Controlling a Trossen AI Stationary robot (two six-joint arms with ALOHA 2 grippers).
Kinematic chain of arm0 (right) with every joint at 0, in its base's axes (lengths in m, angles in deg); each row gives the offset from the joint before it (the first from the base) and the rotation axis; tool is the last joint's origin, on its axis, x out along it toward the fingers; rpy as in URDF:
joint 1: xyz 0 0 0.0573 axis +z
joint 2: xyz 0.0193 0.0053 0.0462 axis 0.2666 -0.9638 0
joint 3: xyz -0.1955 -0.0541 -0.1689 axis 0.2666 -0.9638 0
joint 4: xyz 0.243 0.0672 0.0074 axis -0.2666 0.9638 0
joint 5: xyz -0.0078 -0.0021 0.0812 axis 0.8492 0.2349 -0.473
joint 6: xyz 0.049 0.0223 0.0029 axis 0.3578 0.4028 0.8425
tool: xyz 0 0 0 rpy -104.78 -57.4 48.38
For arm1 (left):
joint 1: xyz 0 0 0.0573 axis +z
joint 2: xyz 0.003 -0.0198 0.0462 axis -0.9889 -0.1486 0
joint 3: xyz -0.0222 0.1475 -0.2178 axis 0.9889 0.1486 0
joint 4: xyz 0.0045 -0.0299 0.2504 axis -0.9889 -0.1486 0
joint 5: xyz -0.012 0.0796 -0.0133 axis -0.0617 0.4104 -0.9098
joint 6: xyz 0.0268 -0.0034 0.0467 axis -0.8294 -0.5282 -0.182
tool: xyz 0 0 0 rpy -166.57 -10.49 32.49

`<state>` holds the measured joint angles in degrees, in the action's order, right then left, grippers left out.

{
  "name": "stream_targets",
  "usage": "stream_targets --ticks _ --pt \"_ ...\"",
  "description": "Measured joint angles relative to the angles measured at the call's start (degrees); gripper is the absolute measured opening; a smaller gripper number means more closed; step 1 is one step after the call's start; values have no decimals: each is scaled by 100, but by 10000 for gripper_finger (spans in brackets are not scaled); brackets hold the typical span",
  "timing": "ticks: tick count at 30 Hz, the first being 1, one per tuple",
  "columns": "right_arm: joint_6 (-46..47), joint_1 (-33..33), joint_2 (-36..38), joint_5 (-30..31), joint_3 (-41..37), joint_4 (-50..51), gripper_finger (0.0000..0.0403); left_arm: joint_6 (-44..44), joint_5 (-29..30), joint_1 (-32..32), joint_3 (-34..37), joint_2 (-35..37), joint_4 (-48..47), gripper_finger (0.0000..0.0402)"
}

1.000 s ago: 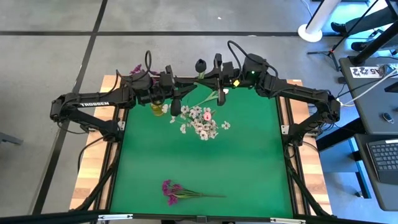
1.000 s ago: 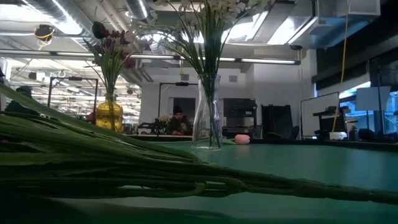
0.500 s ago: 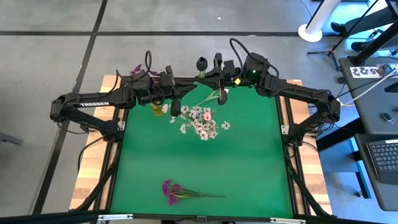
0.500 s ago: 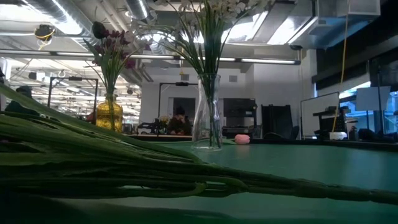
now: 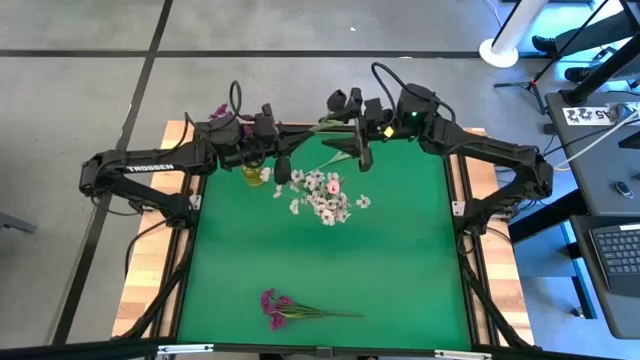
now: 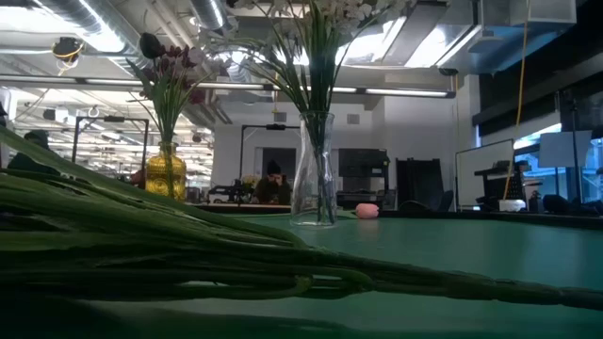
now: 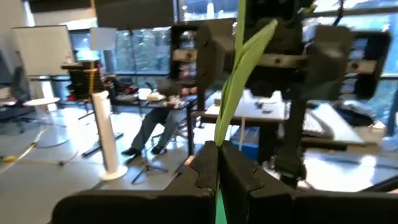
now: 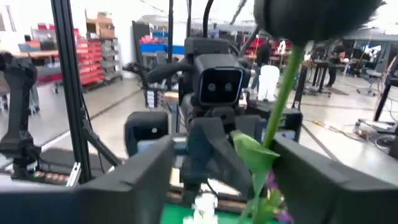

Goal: Sort flowers into vase by color
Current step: Put the black flower into the yellow vase

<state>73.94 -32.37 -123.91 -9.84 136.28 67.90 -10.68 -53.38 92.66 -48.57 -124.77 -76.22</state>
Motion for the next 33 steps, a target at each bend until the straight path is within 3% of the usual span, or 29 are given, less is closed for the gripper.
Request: stream_targets --ticks 4,8,20,25,33 --pt "-284 0 255 236 0 631 324 -17 304 7 0 278 -161 0" --pt "-646 4 588 795 0 1307 356 -147 496 4 0 800 -212 0" --pt "-920 1 1168 1610 0 2438 335 -166 994 -233 87 2368 -1289 0" --pt "-1076 -19 1168 1777 -22 2817 311 -112 1669 -576 1050 3069 -1088 0" --pt "-1162 -330 1192 1607 -307 2895 276 -138 1755 -836 3097 4102 936 0"
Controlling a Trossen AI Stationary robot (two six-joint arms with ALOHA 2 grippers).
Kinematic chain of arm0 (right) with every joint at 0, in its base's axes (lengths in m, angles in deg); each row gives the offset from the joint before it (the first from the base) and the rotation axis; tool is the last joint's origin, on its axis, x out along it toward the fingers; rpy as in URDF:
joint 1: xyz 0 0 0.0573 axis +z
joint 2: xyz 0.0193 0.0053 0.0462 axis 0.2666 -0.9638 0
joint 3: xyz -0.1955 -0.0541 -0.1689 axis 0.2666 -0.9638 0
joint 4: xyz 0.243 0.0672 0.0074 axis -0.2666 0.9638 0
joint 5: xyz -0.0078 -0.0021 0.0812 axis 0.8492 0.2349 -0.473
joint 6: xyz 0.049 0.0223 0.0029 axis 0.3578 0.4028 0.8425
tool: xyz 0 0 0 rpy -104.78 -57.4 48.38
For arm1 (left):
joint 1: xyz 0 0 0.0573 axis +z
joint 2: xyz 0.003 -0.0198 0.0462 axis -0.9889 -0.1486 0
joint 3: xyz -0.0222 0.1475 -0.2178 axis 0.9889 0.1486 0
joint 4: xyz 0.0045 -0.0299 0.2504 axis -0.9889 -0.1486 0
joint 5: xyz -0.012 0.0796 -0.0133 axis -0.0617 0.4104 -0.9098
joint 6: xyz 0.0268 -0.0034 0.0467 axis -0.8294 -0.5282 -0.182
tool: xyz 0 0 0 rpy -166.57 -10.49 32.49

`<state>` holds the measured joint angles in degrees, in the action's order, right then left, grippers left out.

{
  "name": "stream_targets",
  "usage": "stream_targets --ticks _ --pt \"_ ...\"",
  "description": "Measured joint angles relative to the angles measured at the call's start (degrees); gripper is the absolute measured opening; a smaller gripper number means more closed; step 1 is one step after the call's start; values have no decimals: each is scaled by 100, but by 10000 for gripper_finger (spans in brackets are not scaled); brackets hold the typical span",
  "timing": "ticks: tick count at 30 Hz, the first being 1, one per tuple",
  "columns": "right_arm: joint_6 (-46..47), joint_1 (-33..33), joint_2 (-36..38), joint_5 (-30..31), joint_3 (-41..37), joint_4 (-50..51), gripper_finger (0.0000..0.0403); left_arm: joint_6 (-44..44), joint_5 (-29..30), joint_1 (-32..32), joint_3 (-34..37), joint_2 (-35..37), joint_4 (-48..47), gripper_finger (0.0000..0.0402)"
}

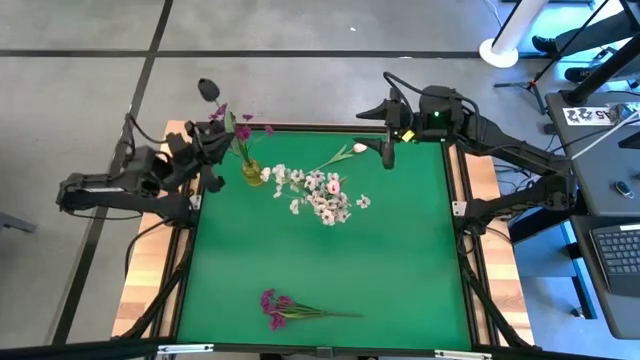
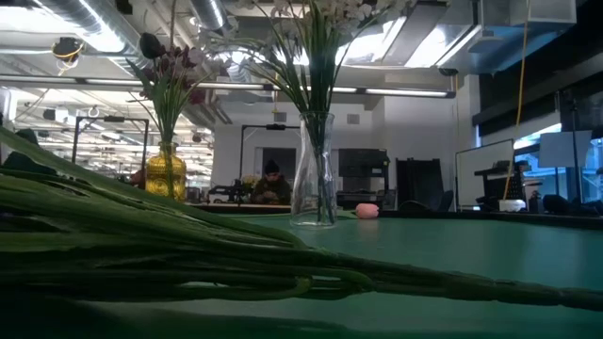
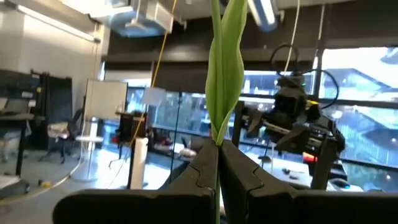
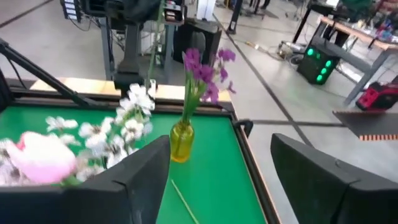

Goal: Sort flowers into vase by color
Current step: Put the black flower into the yellow vase

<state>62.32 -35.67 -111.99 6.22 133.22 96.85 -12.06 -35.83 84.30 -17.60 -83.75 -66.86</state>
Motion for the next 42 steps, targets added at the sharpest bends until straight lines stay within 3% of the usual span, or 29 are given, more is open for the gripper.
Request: stream_targets --ticks 4,10,15,21,33,42 --pt "34 -301 269 -280 -251 -23 268 -177 63 -84 603 284 555 0" --pt "369 -763 832 -738 -1199 -990 264 -505 680 -119 1112 571 768 0" --pt "590 -959 1009 -895 -2227 -2051 264 -773 1315 -117 1331 542 778 0" --pt "660 -959 1010 -928 -3073 -3181 264 -957 1398 -113 1353 351 874 0" --pt "668 -957 1012 -775 -3557 -3658 264 -1389 1635 -69 1353 -203 1263 0" --pt "655 -957 1012 -635 -3798 -3697 264 -1390 1364 468 1353 -507 1433 0"
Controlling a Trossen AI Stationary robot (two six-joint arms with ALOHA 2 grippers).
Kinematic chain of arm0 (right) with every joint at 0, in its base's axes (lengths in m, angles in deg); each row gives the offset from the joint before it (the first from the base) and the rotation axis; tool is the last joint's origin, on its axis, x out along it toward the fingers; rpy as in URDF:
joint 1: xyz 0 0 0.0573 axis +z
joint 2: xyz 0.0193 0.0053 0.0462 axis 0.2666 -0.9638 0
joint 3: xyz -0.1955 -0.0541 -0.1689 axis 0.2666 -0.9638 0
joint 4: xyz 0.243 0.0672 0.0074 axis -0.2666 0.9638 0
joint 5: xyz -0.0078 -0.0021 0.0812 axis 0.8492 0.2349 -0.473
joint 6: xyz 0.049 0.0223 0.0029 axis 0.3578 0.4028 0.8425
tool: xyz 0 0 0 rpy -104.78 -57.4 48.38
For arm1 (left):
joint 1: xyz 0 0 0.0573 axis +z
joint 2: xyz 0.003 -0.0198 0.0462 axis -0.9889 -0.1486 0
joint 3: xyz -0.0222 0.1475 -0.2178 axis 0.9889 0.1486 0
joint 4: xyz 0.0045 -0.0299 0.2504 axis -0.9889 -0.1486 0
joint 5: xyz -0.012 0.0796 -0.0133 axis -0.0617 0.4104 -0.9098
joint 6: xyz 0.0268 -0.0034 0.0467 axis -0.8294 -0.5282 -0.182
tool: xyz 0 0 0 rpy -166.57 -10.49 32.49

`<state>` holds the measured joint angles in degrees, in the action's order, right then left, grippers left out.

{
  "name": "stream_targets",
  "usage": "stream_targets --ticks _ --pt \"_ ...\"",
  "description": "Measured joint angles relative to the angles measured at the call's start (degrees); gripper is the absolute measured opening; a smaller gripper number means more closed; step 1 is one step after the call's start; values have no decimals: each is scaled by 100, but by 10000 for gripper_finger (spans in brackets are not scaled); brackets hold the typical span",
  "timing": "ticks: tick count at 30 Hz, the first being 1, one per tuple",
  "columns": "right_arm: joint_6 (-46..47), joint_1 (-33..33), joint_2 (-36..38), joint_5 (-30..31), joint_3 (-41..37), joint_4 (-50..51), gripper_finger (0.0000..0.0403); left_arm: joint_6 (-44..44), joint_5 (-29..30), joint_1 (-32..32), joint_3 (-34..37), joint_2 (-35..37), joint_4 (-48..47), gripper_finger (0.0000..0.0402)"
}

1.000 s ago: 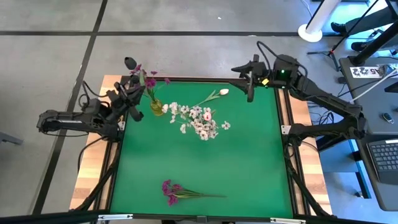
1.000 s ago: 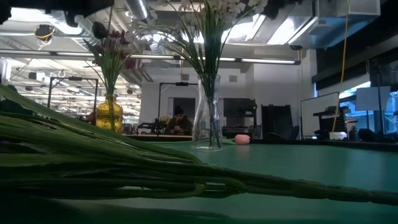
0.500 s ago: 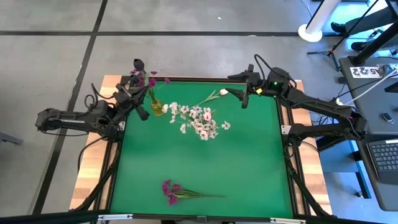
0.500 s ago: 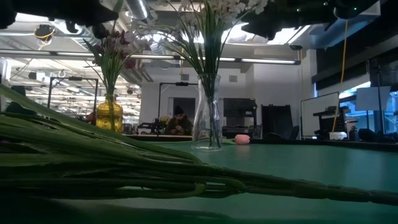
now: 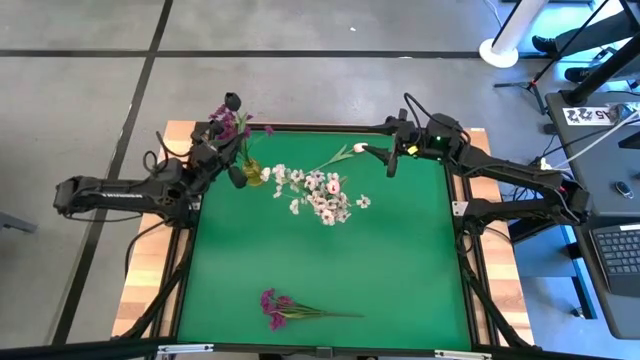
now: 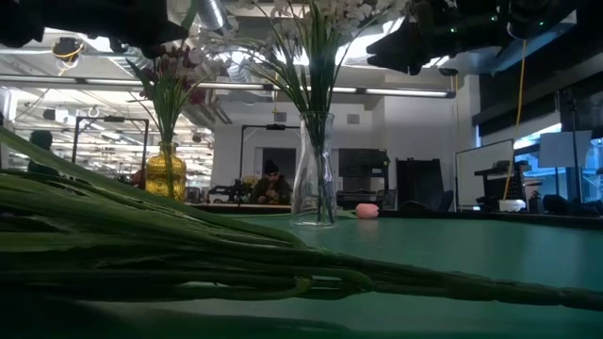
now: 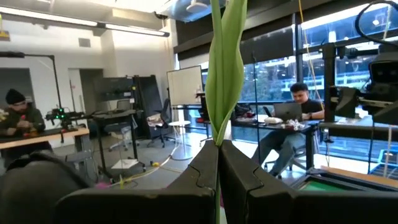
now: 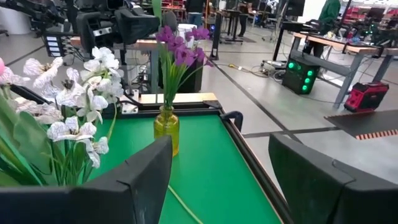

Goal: Sort flowers into vase by color
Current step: Put the black flower into the yellow vase

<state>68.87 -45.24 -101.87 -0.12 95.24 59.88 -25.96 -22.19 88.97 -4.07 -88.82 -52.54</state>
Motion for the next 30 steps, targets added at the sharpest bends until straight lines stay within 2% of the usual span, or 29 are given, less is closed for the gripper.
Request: stream_targets --ticks 5,13,19,23,30 --pt "14 0 0 -44 0 -36 264 96 -322 366 0 -329 243 0" --pt "18 0 0 -161 0 -42 264 154 -362 668 0 -959 477 0" --pt "18 11 0 -197 0 -10 264 87 -360 711 0 -1118 640 0" --pt "72 11 0 -197 0 92 264 189 -358 711 0 -1118 379 0" --pt "101 11 0 -197 0 91 264 940 -360 697 0 -1118 -641 0"
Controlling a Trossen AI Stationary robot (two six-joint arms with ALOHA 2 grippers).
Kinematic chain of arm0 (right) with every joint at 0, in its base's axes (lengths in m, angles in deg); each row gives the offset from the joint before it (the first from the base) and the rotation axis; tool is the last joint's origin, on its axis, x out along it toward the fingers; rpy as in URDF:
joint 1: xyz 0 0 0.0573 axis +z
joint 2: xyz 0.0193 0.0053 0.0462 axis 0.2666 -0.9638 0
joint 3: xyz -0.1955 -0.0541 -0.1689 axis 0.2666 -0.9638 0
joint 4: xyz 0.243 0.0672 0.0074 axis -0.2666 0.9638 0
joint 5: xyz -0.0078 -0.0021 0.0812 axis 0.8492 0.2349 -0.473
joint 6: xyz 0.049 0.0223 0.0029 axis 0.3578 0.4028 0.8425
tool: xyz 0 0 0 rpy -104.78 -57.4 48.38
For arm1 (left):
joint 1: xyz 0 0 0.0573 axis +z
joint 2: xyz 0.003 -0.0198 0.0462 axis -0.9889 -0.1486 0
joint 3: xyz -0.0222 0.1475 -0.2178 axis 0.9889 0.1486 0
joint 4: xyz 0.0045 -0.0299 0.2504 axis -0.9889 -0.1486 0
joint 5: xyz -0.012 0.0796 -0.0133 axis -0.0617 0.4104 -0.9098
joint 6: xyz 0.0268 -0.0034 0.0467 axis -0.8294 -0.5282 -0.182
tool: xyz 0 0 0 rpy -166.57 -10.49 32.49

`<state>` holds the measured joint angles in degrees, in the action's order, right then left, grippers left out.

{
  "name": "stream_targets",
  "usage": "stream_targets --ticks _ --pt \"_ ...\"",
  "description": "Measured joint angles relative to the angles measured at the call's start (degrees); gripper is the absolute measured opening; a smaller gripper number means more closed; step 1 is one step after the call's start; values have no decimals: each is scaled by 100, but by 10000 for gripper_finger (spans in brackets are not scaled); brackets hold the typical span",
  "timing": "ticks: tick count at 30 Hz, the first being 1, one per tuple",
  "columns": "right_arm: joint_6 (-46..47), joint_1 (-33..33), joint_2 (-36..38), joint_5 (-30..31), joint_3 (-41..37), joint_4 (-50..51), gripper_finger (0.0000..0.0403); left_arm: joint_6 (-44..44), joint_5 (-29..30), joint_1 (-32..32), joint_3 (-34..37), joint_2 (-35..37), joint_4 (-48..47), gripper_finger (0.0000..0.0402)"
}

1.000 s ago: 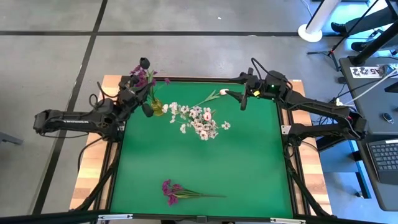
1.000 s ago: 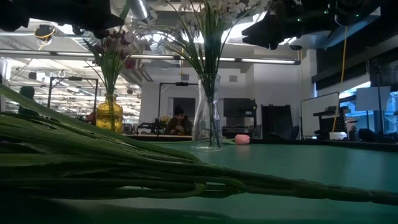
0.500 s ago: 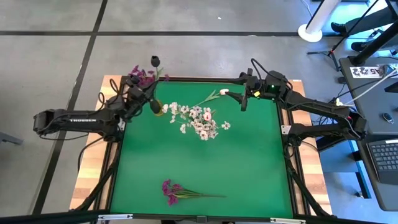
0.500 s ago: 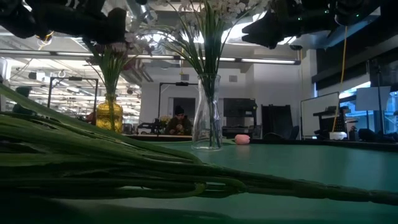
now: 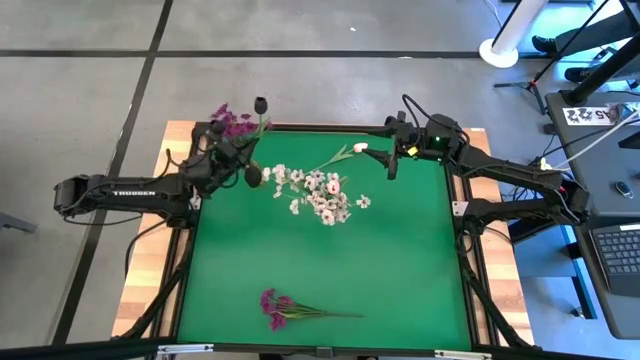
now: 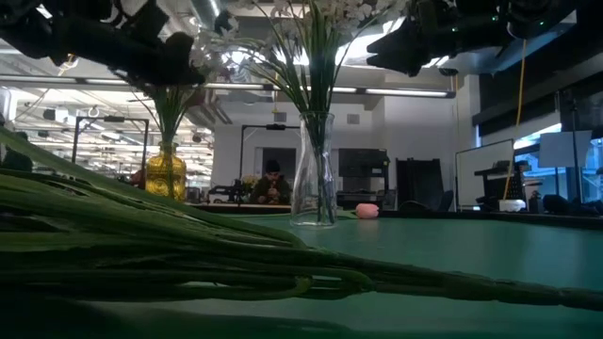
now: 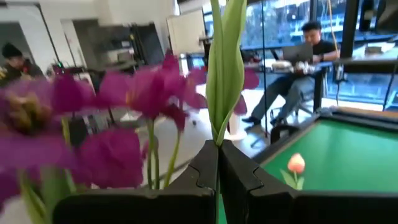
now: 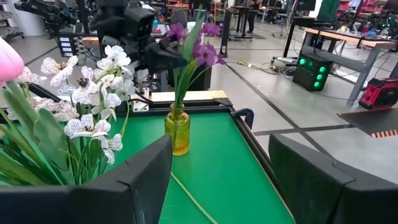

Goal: Sort flowers into vase by color
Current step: Put the black flower into the yellow vase

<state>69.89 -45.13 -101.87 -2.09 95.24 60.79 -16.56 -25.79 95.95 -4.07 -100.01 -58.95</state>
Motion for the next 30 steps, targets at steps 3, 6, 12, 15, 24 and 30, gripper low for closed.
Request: stream_targets --ticks 3,6,12,15,24,30 --pt "2 0 0 0 0 0 264 212 4 -39 0 0 -342 0" --pt "5 0 0 0 0 0 264 420 3 -76 0 0 -602 0" --pt "44 2 0 -1 0 0 264 614 4 -80 0 3 -956 0" --pt "52 2 0 0 0 -2 264 602 4 -80 0 21 -964 10" --pt "138 2 0 -2 0 -2 264 431 23 -80 0 211 -1177 89" --pt "148 2 0 -2 0 -4 264 445 24 -80 0 504 -1620 140"
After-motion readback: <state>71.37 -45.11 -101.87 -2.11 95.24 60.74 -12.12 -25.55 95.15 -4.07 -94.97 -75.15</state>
